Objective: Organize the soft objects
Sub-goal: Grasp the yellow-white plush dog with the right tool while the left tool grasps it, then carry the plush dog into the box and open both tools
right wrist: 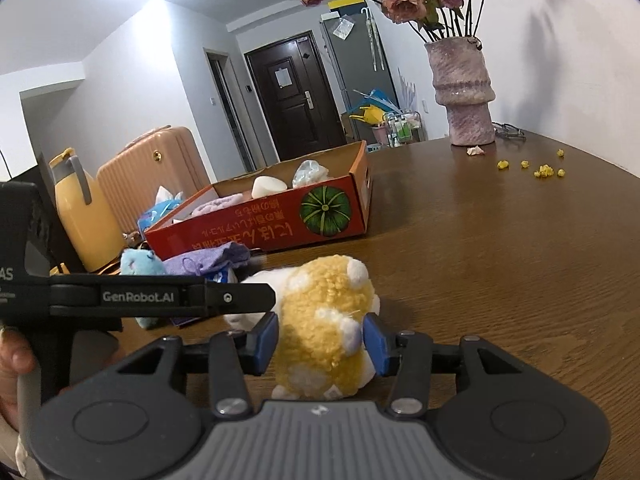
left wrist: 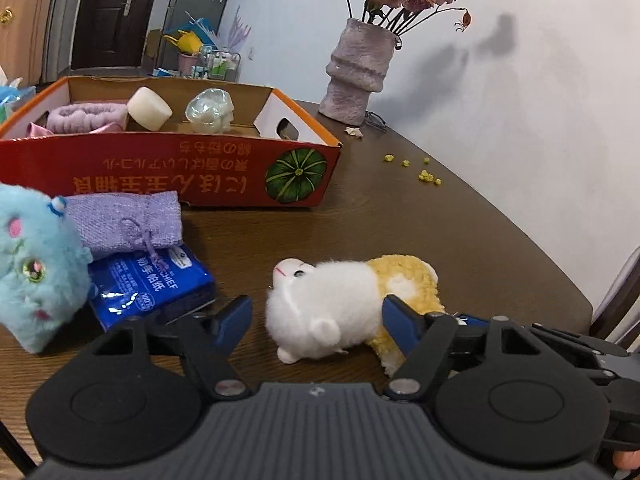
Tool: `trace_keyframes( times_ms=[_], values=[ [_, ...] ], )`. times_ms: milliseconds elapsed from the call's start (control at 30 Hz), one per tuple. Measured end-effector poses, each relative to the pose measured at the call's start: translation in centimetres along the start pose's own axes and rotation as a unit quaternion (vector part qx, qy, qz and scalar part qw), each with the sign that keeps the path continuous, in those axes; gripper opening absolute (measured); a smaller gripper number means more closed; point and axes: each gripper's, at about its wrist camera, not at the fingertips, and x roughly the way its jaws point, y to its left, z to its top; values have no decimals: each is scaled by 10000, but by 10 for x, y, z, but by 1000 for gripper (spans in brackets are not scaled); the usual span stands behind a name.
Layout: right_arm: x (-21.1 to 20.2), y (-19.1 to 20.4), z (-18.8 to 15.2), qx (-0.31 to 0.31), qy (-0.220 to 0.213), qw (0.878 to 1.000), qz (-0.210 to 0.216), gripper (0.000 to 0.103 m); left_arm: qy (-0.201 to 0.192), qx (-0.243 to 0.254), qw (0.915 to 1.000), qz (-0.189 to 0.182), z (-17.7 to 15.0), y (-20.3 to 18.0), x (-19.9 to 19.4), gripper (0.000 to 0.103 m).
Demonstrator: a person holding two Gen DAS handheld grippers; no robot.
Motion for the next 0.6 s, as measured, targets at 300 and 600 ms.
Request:
trace_keyframes(
  times_ms=[300,600],
  values=[
    [-1,0,0,23,-7,9999,111,36,-147,42,9998,-88,-3,0,-5,51],
    [5,16,59,-183,-500,9975,463,36,-782,214,9967,43,66,7,-27,51]
  ],
)
